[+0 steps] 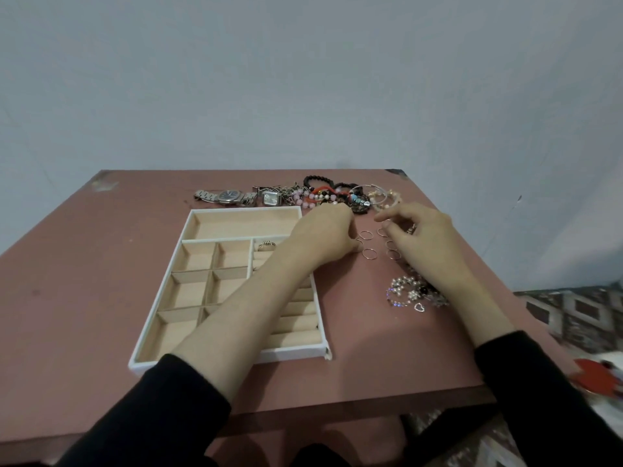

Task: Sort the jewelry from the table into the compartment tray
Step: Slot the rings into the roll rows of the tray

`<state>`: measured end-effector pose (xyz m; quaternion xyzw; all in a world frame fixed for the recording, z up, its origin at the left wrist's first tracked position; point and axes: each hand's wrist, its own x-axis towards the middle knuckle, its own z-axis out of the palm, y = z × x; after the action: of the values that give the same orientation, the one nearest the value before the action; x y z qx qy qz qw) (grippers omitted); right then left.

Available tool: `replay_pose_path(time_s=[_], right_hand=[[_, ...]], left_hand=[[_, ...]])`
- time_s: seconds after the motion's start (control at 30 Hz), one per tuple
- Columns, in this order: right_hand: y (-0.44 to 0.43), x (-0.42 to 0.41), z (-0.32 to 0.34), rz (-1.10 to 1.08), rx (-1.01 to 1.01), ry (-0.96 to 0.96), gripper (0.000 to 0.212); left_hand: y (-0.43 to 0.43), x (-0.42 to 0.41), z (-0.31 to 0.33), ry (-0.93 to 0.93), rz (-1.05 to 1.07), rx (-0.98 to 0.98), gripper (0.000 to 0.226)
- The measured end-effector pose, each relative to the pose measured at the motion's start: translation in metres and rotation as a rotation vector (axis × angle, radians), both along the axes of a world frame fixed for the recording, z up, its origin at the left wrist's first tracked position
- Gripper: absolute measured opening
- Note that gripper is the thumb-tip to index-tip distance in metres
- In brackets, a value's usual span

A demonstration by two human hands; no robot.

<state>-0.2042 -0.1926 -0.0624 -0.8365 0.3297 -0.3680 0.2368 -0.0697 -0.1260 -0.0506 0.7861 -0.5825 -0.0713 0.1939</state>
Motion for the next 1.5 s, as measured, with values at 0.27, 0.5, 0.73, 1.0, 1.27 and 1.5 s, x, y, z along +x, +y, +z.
replay_pose_path(time_s=[0.27,0.5,0.73,1.0,1.27,1.5], right_hand=[[0.000,0.000,0.000,-0.004,0.001,0.020,0.021],[-0.004,-0.005,-0.001,0.034,-0.013,0.127,0.005],[-0.005,-0.010,-0.004,0.086,-0.043,0.353,0.027],[-0.007,-0.005,-0.003,0.117,0.016,0.369,0.010],[-0.005,-0.004,-0.002,0.096,0.065,0.331,0.018],[-0.004,-0.005,-0.002,0.108,0.149,0.158,0.015]], left_hand=[[-0.003,0.002,0.000,0.119,-0.002,-0.005,0.019],[0.002,0.008,0.004,0.159,0.027,-0.163,0.011],[0.006,0.007,0.000,0.114,0.001,-0.077,0.021],[0.006,0.010,0.000,0.170,0.017,-0.111,0.014],[0.006,0.012,-0.001,0.195,0.008,-0.141,0.015],[0.007,0.009,0.001,0.164,-0.071,-0.087,0.021]])
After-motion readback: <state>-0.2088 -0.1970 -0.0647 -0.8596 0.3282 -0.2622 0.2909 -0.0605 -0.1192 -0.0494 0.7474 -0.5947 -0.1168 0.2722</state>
